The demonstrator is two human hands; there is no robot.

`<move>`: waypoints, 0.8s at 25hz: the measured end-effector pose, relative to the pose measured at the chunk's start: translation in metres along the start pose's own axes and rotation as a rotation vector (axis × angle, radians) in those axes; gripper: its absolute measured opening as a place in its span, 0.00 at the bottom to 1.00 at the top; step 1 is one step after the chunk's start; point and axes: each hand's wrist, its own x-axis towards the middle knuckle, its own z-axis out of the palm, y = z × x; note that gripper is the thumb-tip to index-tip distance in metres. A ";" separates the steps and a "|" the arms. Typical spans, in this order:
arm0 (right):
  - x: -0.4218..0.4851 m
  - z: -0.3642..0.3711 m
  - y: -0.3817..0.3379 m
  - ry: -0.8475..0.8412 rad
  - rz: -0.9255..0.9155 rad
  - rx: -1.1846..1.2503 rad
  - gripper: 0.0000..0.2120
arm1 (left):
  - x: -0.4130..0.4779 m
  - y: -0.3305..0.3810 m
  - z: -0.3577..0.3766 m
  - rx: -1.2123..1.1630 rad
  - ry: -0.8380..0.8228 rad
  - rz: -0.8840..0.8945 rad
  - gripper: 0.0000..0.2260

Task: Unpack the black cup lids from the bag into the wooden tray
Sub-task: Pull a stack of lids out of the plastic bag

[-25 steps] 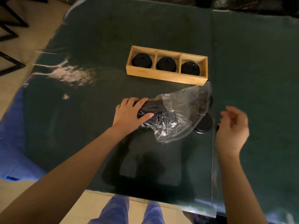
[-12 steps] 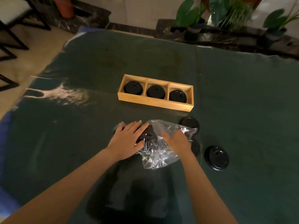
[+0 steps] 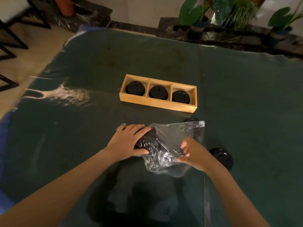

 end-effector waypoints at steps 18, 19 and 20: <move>0.005 -0.003 -0.006 0.265 0.330 0.469 0.08 | -0.002 0.003 0.001 0.020 0.076 0.016 0.34; 0.000 -0.006 -0.008 0.300 0.272 0.541 0.06 | -0.003 0.003 0.000 0.023 0.073 0.014 0.35; -0.006 -0.010 -0.007 0.355 0.180 0.570 0.07 | -0.004 0.004 0.001 0.027 0.074 0.014 0.35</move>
